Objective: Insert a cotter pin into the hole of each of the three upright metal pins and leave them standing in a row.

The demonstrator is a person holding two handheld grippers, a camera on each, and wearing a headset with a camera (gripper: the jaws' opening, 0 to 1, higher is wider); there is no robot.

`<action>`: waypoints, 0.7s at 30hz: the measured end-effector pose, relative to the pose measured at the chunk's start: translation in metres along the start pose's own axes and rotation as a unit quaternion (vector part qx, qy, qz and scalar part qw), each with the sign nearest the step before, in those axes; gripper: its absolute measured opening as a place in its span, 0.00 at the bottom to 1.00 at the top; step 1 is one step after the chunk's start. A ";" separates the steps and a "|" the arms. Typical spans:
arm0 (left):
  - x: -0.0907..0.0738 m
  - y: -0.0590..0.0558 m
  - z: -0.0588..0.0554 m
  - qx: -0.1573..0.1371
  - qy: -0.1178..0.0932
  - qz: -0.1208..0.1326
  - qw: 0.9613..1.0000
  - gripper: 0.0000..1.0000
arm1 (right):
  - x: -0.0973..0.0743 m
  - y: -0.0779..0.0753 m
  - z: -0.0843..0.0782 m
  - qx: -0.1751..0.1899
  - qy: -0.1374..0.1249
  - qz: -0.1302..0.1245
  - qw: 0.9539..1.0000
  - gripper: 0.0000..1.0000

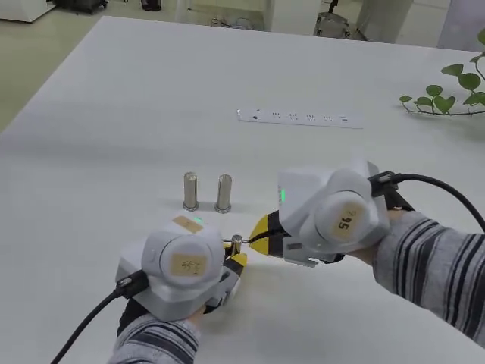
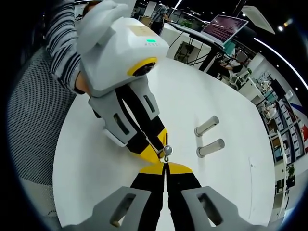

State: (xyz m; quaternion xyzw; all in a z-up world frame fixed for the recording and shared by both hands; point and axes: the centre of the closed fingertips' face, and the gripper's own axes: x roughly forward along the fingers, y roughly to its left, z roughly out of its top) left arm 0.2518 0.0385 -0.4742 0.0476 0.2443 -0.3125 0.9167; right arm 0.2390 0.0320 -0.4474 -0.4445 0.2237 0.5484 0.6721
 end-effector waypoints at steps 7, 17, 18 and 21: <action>0.000 0.000 0.000 0.001 0.000 0.000 1.000 0.05 | 0.002 -0.003 0.001 0.005 -0.002 -0.002 1.000 0.00; 0.000 0.000 0.000 0.001 -0.001 -0.001 1.000 0.05 | 0.005 -0.005 -0.003 0.036 0.003 -0.011 0.999 0.03; 0.000 0.000 0.000 0.001 -0.001 -0.002 1.000 0.05 | 0.004 -0.005 -0.004 0.044 0.002 -0.014 0.999 0.03; 0.000 0.000 0.000 0.004 0.000 -0.004 1.000 0.05 | 0.002 -0.008 -0.007 0.075 -0.002 -0.024 0.997 0.08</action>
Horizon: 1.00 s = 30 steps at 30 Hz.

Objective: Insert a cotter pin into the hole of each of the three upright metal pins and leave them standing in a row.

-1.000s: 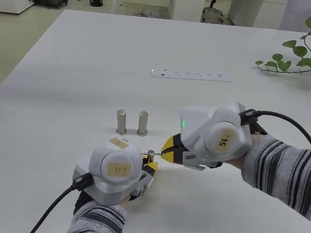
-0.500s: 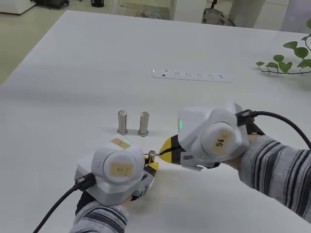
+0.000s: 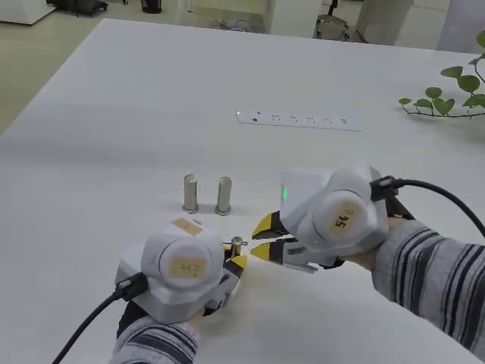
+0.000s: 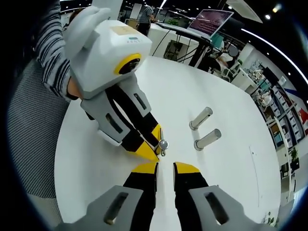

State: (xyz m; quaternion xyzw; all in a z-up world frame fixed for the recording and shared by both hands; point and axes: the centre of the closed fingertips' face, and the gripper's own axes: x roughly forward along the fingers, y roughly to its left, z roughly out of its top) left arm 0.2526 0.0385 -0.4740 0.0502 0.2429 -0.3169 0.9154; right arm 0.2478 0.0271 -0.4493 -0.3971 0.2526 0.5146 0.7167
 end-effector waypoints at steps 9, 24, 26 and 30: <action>0.000 0.006 0.001 0.004 0.003 -0.010 1.000 0.05 | -0.013 -0.009 -0.011 0.092 -0.019 -0.014 0.996 0.22; 0.003 0.047 0.011 -0.001 -0.001 0.006 1.000 0.05 | -0.025 -0.013 -0.022 0.225 -0.071 -0.032 0.971 0.47; 0.004 0.052 0.012 -0.010 -0.002 0.005 1.000 0.05 | -0.025 -0.009 -0.024 0.226 -0.070 -0.029 0.971 0.48; 0.006 0.061 0.012 -0.009 0.001 0.007 1.000 0.05 | -0.024 -0.005 -0.025 0.238 -0.073 -0.025 0.968 0.50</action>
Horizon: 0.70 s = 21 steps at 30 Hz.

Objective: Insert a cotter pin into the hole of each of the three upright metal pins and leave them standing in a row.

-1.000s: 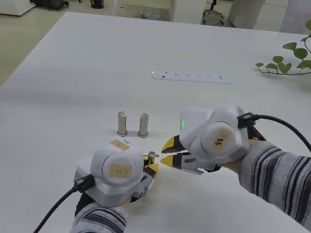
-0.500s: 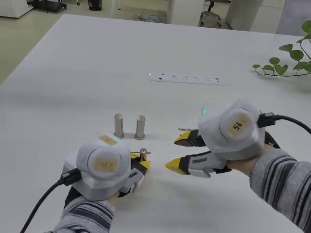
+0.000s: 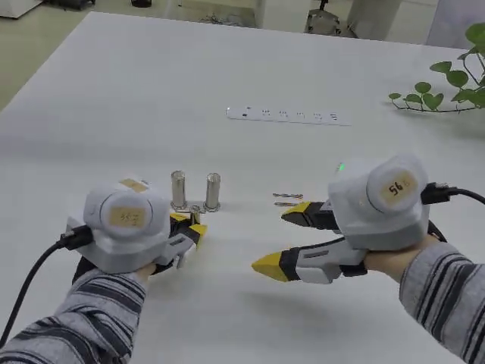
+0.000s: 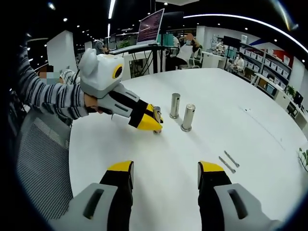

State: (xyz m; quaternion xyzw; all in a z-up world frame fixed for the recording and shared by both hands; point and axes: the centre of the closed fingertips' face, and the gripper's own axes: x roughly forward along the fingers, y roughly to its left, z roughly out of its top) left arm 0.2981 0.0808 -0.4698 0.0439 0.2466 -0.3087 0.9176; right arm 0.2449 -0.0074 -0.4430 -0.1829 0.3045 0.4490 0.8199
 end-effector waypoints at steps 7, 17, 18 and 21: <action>0.001 0.013 0.001 0.000 0.003 0.001 1.000 0.05 | 0.000 0.001 -0.002 0.024 -0.007 0.000 1.000 0.51; -0.001 0.016 -0.001 0.001 0.005 -0.004 1.000 0.05 | 0.000 0.007 -0.006 0.019 -0.001 0.005 1.000 0.53; -0.001 0.016 -0.001 0.000 0.005 -0.004 1.000 0.05 | 0.000 0.007 -0.006 0.019 -0.001 0.004 1.000 0.53; -0.001 0.014 -0.001 0.007 0.004 -0.003 1.000 0.05 | 0.000 0.008 -0.005 0.023 -0.004 0.004 1.000 0.53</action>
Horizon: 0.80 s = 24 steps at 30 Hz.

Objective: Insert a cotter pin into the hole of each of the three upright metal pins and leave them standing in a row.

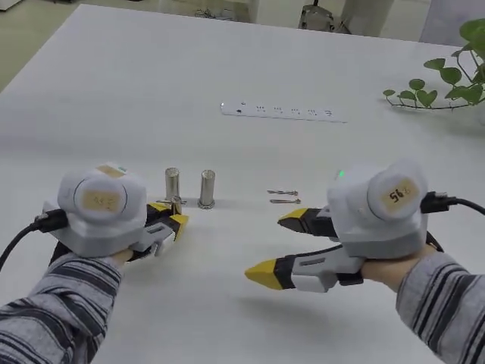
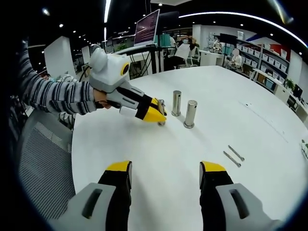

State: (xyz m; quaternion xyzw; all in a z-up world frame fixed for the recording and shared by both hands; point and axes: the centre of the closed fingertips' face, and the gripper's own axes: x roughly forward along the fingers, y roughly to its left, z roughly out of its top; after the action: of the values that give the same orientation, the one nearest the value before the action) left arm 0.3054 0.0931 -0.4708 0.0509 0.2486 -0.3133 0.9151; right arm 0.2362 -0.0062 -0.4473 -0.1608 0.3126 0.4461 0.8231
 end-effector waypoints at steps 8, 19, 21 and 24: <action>0.000 0.000 -0.001 -0.001 0.001 0.003 1.000 0.06 | 0.000 0.000 -0.004 0.006 0.002 -0.001 1.000 0.53; 0.001 0.003 -0.003 -0.011 0.005 0.002 1.000 0.17 | 0.000 0.000 -0.006 0.015 0.004 -0.002 1.000 0.52; 0.000 0.004 -0.003 -0.012 0.005 0.004 1.000 0.22 | 0.000 0.000 -0.006 0.018 0.003 -0.004 1.000 0.52; -0.004 0.005 -0.002 -0.022 0.004 0.003 1.000 0.28 | -0.002 -0.003 -0.003 0.027 -0.003 -0.007 1.000 0.51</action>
State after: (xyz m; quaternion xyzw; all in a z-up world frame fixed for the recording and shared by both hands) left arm 0.3046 0.0996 -0.4712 0.0323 0.2586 -0.3050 0.9160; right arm 0.2369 -0.0105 -0.4483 -0.1397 0.3203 0.4321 0.8314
